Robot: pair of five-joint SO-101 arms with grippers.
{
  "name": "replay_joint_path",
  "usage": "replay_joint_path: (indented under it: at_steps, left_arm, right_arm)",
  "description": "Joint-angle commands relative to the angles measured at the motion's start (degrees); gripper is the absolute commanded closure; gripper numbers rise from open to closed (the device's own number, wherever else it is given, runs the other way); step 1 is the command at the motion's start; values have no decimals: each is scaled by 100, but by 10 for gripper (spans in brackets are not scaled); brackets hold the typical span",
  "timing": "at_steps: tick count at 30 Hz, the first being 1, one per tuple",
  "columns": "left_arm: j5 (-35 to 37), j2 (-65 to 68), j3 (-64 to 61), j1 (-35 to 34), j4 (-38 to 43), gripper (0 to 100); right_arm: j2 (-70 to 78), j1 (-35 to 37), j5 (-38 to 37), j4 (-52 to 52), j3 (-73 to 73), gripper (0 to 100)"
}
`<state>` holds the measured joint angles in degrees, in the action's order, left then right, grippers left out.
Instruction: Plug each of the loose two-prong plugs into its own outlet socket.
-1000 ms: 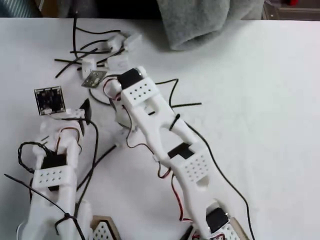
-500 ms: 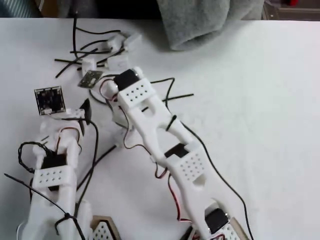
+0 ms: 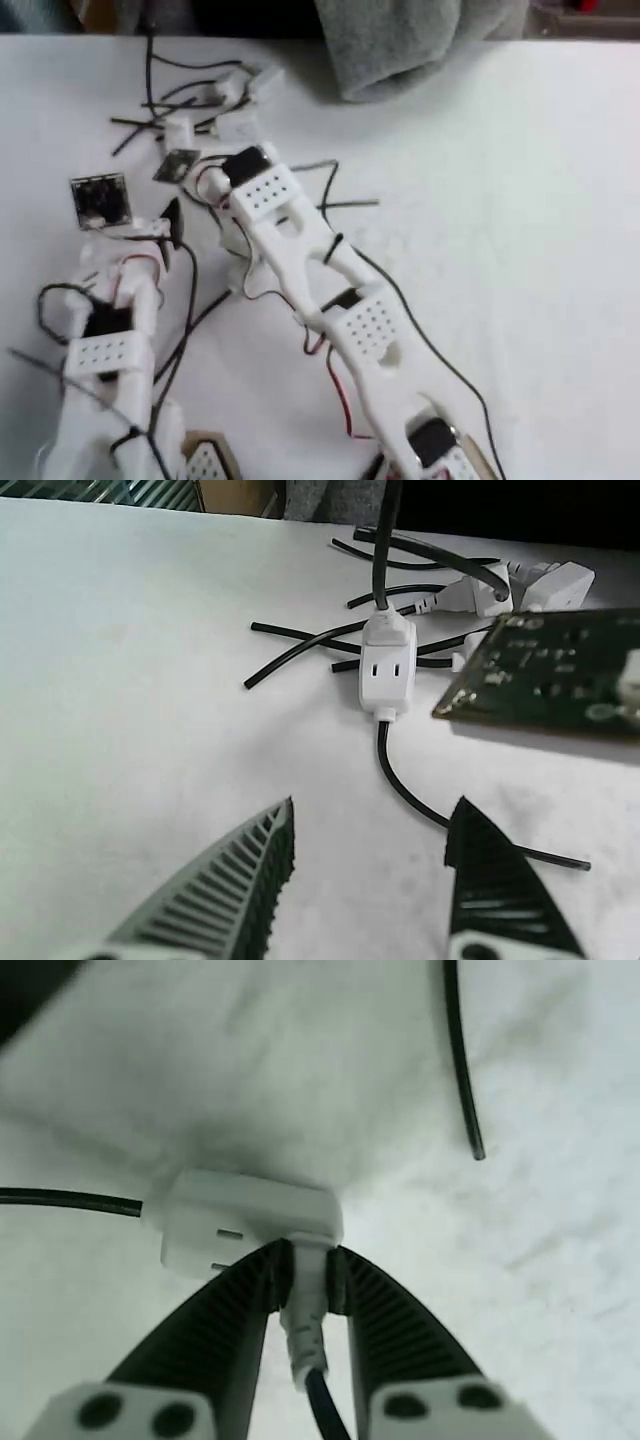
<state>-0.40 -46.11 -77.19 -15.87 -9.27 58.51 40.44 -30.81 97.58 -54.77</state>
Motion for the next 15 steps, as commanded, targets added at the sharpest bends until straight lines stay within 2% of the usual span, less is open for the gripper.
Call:
replay_joint_path:
  at_steps: [1, 11, 15]
  left_arm:
    - [26, -154, 26, 66, 105, 747]
    - [26, -154, 26, 66, 105, 747]
    - [26, -163, 26, 48, 105, 747]
  right_arm:
    - [215, 163, 35, 84, 281, 981]
    - [4, 198, 35, 84, 88, 970]
    - [-470, 189, 273, 84, 53, 836]
